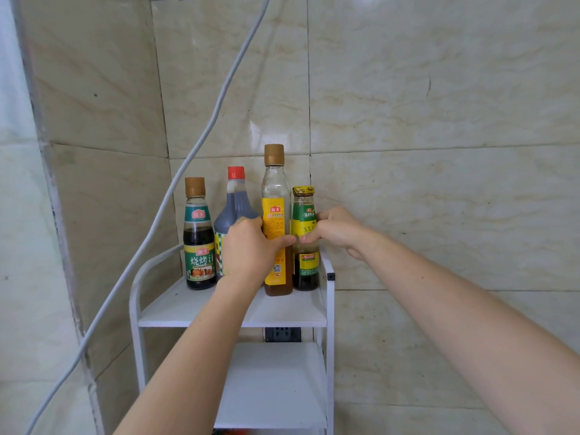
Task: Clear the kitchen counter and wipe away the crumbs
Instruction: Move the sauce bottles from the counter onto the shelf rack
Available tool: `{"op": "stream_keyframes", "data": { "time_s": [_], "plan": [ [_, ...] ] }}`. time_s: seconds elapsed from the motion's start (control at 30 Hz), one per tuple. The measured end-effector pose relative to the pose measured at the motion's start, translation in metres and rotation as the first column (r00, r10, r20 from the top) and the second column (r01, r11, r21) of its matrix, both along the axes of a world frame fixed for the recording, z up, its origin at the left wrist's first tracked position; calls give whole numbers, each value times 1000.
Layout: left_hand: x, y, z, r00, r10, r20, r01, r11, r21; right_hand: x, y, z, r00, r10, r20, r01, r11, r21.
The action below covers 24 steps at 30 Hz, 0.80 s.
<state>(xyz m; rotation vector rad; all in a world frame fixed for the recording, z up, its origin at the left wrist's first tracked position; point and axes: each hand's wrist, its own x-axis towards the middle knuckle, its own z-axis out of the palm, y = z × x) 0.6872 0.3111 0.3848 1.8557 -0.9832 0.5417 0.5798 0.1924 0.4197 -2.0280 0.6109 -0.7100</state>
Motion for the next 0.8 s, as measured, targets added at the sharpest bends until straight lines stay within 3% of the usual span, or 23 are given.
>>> {"op": "stream_keyframes", "data": {
  "time_s": [0.33, 0.53, 0.6, 0.7, 0.8],
  "plan": [
    [3, 4, -6, 1000, -27, 16, 28, 999, -40, 0, 0, -8, 998, -1, 64, 0, 1000, 29],
    [-11, 10, -11, 997, 68, 37, -66, 997, -36, -8, 1, -16, 994, -3, 110, -1, 999, 37],
    [-23, 12, -10, 994, 101, 31, -97, 990, -100, -17, -1, -19, 985, -49, 168, 44, 999, 32],
    [-53, 10, -6, 996, 74, 56, -59, 970, -237, -47, -9, -24, 969, -101, 227, 111, 993, -31],
    [-100, -7, -5, 992, -16, 127, 51, 959, -280, -95, -25, -38, 955, -189, 227, 235, 952, -196]
  ]
}}
